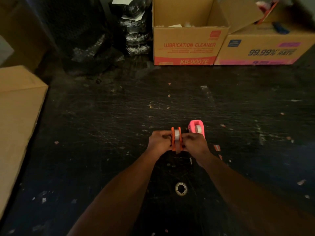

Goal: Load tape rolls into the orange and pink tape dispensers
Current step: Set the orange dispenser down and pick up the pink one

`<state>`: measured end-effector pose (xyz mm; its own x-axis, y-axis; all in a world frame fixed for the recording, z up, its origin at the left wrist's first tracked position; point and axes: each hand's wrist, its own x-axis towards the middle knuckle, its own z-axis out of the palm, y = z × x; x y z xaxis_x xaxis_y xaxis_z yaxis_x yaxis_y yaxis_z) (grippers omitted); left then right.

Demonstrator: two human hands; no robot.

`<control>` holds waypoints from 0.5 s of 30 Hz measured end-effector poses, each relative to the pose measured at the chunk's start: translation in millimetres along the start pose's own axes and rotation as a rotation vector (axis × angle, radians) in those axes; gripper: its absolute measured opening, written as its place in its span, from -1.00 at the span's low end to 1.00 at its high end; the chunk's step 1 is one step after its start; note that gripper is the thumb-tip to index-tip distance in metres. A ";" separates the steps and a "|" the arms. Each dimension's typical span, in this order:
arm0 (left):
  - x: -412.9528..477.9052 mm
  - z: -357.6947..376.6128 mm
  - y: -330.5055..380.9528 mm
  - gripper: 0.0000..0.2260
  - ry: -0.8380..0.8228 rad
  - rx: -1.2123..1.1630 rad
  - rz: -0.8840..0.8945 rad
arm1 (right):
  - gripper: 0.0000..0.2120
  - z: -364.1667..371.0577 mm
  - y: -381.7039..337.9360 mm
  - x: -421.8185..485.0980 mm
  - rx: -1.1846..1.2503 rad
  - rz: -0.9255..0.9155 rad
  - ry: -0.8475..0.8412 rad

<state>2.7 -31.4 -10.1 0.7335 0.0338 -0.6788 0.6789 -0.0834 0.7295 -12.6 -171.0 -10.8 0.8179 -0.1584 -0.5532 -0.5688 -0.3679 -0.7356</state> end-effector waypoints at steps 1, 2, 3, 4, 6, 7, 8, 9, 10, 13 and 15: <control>0.7 -0.9 1.5 -0.74 0.002 0.000 -0.004 | -0.75 0.5 -0.5 1.0 -0.007 -0.001 0.003; 0.7 -1.1 2.6 -0.74 0.007 0.000 -0.007 | -0.75 1.1 -1.8 1.6 -0.016 -0.004 0.001; 0.5 -1.1 3.5 -0.74 0.015 0.005 -0.009 | -0.74 1.2 -2.4 2.6 -0.029 -0.008 -0.006; 1.4 -0.3 3.0 -0.74 0.021 0.008 -0.007 | -0.74 1.7 -1.5 3.8 -0.042 -0.015 -0.008; 1.3 1.0 1.6 -0.75 0.034 0.024 0.003 | -0.74 1.3 -2.9 1.1 -0.058 -0.028 -0.009; -0.2 1.6 1.4 -0.75 0.040 0.045 0.010 | -0.74 0.3 -4.3 -1.3 -0.068 -0.039 -0.002; -0.6 1.7 1.2 -0.73 0.051 0.074 0.024 | -0.74 -1.6 -5.5 -3.6 -0.083 -0.049 0.020; -1.3 1.5 1.2 -0.71 0.071 0.133 0.047 | -0.75 -4.7 -6.6 -5.5 -0.115 -0.054 0.065; -1.8 0.9 1.6 -0.70 0.092 0.211 0.080 | -0.76 -8.7 -5.6 -5.3 -0.151 -0.069 0.130; -7.7 0.5 6.7 -0.71 0.162 0.446 0.212 | -0.81 -25.7 -3.5 -4.1 -0.202 -0.059 0.305; -7.3 2.3 9.7 -0.72 0.199 0.534 0.289 | -0.78 -37.8 1.0 -0.7 -0.171 0.013 0.358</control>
<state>3.8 -34.8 1.7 0.9114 0.1157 -0.3950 0.3809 -0.6004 0.7032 -10.4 -206.0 3.7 0.8066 -0.4625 -0.3681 -0.5811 -0.5064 -0.6370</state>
